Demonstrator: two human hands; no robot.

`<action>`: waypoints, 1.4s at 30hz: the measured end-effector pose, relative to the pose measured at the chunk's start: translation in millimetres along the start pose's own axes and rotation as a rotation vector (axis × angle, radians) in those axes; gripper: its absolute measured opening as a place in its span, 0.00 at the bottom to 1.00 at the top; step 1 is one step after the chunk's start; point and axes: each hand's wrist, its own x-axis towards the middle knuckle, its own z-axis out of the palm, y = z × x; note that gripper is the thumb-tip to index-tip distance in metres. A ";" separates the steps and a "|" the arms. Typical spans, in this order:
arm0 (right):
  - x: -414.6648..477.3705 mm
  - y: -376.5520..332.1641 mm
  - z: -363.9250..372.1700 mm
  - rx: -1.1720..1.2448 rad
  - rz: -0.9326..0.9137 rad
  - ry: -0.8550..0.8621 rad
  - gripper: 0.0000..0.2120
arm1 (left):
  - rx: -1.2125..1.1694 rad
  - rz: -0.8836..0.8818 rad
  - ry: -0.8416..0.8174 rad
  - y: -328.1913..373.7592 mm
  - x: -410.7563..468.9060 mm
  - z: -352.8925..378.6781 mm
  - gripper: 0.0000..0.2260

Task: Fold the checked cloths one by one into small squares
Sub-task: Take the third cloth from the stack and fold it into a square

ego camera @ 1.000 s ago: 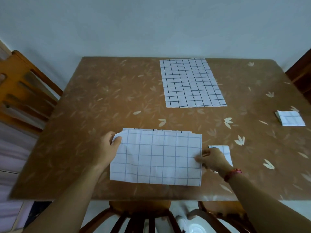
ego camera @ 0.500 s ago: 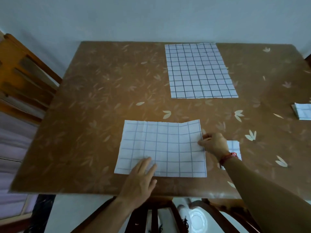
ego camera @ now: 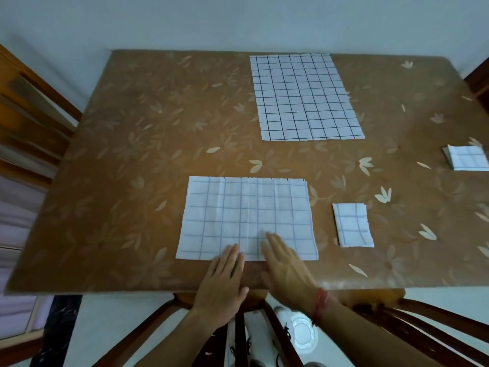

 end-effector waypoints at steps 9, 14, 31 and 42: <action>-18.1 -30.2 31.6 -0.126 -0.148 -0.005 0.33 | -0.020 -0.009 0.024 2.0 1.4 -1.3 0.32; -11.1 -32.5 32.2 -0.129 -0.128 -0.039 0.31 | -0.033 0.020 0.063 4.0 -6.5 -2.8 0.30; -13.5 -32.9 44.3 -0.123 -0.069 -0.125 0.35 | -0.061 -0.077 0.020 6.0 -15.7 -5.8 0.27; -43.9 12.2 30.8 -0.163 0.058 -0.155 0.40 | -0.073 -0.272 0.000 -37.1 -32.6 -5.4 0.37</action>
